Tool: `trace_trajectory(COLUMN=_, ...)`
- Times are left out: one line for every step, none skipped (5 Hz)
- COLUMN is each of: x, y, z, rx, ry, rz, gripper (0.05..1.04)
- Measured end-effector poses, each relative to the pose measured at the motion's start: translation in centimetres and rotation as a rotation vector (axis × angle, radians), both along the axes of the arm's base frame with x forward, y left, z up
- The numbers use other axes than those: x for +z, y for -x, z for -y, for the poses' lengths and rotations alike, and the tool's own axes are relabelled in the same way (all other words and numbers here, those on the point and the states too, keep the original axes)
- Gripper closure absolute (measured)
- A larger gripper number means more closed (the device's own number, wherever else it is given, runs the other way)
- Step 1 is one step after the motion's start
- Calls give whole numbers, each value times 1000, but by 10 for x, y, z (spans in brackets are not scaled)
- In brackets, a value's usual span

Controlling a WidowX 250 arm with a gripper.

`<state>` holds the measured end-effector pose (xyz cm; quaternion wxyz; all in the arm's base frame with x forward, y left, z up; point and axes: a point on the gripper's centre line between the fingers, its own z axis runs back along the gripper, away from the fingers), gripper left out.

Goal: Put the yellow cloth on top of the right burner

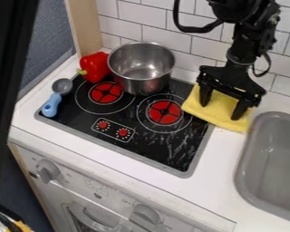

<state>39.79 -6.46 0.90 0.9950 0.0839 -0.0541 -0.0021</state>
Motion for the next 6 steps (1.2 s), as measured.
trace_trajectory(x=1, y=5, z=-16, rx=19, ry=40, rz=-19, gripper=83)
trace_trajectory(x=5, y=15, z=-12, rx=-17, ry=178, rz=-91, gripper=83)
trace_trajectory(x=31, y=23, z=-1, rx=-73, ry=292, rz=-130, gripper=85)
trace_trajectory(x=57, y=22, z=2, rx=-151, ry=310, rz=-105, gripper=85)
trace_trajectory(x=54, y=24, z=-9, rx=-171, ry=230, rz=-116, gripper=85)
trace_trajectory(x=53, y=29, z=-20, rx=-185, ry=151, rz=-93, gripper=85)
